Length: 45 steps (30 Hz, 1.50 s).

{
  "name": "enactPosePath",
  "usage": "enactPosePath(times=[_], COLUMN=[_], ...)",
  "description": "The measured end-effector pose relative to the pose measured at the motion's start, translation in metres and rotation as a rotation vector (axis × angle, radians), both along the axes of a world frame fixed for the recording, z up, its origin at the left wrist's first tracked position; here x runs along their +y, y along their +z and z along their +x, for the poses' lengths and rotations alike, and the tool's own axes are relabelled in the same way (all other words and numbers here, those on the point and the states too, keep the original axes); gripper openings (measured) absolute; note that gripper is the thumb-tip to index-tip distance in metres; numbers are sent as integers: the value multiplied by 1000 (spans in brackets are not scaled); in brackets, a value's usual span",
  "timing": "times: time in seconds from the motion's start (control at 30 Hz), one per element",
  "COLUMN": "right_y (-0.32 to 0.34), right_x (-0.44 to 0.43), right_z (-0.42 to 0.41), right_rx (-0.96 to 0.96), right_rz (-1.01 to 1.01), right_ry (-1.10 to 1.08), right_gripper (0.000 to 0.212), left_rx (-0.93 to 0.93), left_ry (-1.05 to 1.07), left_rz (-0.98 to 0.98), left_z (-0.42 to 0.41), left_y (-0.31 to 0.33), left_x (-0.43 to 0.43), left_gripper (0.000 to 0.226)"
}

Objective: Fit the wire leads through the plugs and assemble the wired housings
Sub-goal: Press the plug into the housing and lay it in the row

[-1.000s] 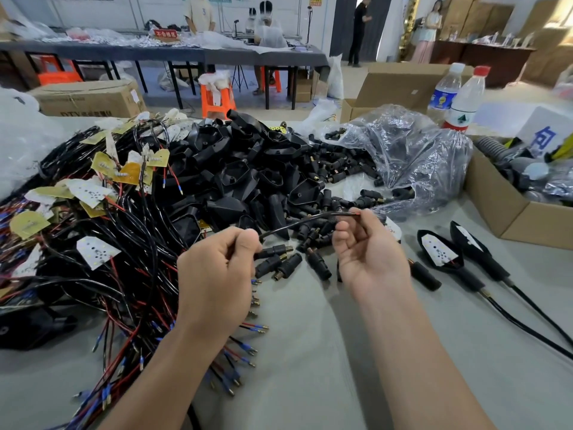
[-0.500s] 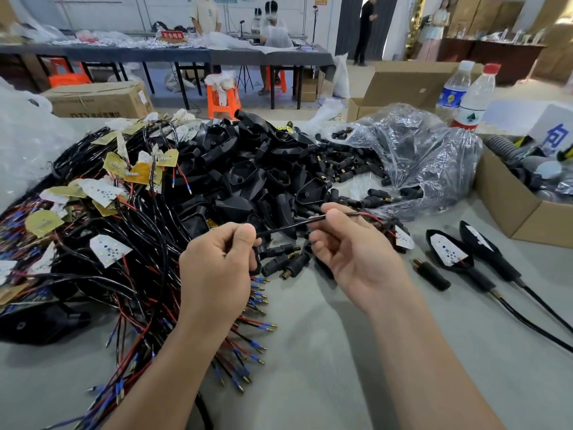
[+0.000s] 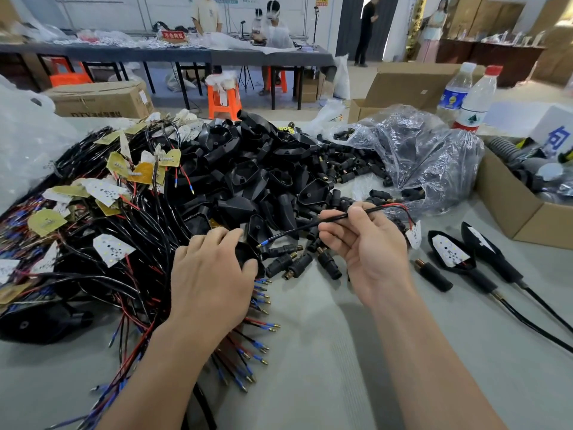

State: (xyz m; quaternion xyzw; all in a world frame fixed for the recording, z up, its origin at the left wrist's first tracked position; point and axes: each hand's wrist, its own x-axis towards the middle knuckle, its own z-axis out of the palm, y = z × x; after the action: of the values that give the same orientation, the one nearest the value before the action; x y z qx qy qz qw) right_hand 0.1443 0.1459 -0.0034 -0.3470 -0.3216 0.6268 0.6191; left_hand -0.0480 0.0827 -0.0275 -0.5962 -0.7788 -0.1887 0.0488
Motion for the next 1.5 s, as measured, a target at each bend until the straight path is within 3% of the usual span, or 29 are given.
enactPosePath(times=[0.1, 0.2, 0.27, 0.4, 0.47, 0.73, 0.9, 0.97, 1.13, 1.27, 1.37, 1.5], right_y=[-1, -1, -1, 1, 3, 1, 0, 0, -1, -2, -3, -2], right_x=[1, 0, 0, -2, -3, -4, -5, -6, -7, -9, -11, -10], right_z=[-1, -2, 0, 6, 7, 4, 0, 0, -1, -3, -8, -8], right_rx=[-17, -24, -19, -1, 23, 33, -38, -95, -199, -235, -275, -232], right_rz=[11, 19, 36, 73, 64, 112, 140, 170, 207, 235, 274, 315], right_ry=[-2, 9, 24, 98, 144, 148, 171, 175, 226, 228, 164, 119], right_gripper=[10, 11, 8, 26, 27, 30, 33, 34, 33, 30, 22, 18], left_rx=[91, 26, -110, -387, -486, -1255, -1567, -1611, -1404, -1391, -1496, -1814], left_ry=[-20, -22, -41, -49, -45, -22, -81, -85, -146, -207, -243, -292], left_rz=[-72, -13, 53, 267, 369, 273, 293, 292, 243, 207, 170, 122], left_z=[-1, 1, 1, 0, -1, 4, 7, 6, 8, 13, 9, 9], left_y=[-4, -2, 1, 4, 6, 12, 16, 17, 16, 16, 17, 18], left_x=[0, 0, -1, -1, 0, 3, 4, 3, 3, 2, 2, 2], left_gripper=[67, 65, 56, 15, 8, 34, 36, 34, 31, 33, 34, 36])
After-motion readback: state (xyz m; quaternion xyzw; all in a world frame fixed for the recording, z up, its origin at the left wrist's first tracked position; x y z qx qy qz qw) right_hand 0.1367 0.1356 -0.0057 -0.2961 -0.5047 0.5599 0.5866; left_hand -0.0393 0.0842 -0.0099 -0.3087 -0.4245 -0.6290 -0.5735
